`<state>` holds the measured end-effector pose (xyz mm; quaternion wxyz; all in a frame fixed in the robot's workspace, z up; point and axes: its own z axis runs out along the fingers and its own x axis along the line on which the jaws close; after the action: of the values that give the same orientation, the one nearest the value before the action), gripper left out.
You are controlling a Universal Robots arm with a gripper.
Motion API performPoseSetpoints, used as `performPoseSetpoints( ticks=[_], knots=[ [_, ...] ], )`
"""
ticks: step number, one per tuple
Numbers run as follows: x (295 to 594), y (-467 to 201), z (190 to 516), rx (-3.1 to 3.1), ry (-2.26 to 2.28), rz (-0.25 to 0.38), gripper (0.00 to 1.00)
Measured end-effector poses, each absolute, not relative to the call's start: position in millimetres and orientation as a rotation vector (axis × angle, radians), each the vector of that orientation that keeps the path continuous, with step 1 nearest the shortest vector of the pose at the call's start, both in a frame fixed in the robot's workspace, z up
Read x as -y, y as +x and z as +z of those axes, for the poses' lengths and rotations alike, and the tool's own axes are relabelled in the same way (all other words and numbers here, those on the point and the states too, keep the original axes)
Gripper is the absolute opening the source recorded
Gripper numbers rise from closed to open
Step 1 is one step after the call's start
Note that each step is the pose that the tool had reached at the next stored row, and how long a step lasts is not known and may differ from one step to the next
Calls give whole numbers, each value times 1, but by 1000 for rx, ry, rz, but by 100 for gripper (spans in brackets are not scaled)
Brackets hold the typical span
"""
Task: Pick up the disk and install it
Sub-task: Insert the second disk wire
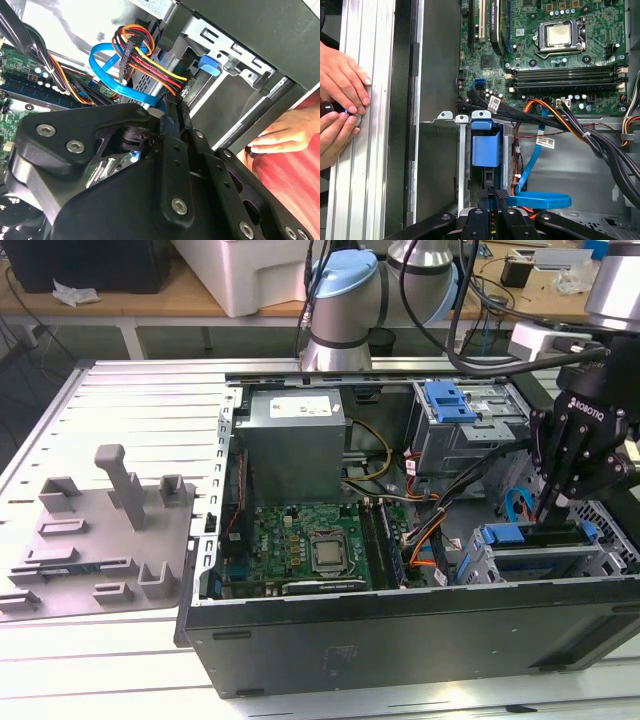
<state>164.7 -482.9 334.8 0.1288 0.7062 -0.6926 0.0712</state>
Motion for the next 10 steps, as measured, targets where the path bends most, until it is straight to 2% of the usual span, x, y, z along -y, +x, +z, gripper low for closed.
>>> performPoseSetpoints(
  ticks=[10],
  knots=[
    [484,165,333,2014,2053,207,16]
  ],
)
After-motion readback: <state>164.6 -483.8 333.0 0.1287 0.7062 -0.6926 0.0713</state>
